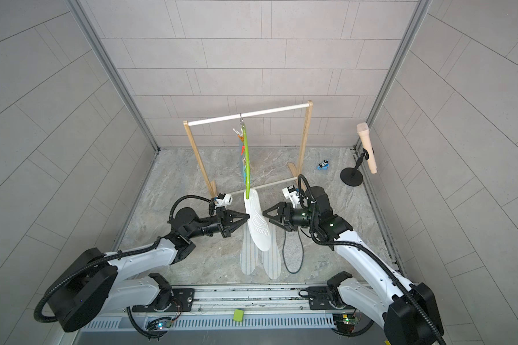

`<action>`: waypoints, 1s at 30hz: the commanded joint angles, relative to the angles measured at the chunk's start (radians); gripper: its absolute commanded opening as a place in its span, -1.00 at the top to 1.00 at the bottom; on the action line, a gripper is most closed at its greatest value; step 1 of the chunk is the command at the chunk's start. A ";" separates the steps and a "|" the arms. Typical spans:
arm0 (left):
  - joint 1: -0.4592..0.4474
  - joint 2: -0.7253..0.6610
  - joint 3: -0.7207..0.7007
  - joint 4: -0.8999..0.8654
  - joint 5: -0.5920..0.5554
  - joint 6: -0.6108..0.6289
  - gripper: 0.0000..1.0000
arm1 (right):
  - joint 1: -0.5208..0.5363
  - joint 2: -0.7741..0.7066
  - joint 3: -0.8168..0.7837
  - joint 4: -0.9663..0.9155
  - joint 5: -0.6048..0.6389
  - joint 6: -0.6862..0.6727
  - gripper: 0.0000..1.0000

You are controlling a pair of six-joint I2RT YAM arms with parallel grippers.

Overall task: Take the shoe insoles off the hanger
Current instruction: Adjust the insole.

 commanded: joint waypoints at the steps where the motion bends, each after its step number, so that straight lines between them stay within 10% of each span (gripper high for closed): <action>1: -0.001 -0.005 0.032 0.075 0.034 -0.044 1.00 | 0.008 0.002 -0.008 0.052 -0.017 0.031 -0.29; 9: -0.001 0.001 0.034 0.085 0.029 -0.043 1.00 | 0.036 0.024 0.001 0.090 -0.021 0.052 -0.22; 30: -0.001 0.028 0.043 0.025 0.021 -0.009 1.00 | 0.041 -0.025 -0.012 0.215 -0.003 0.152 0.80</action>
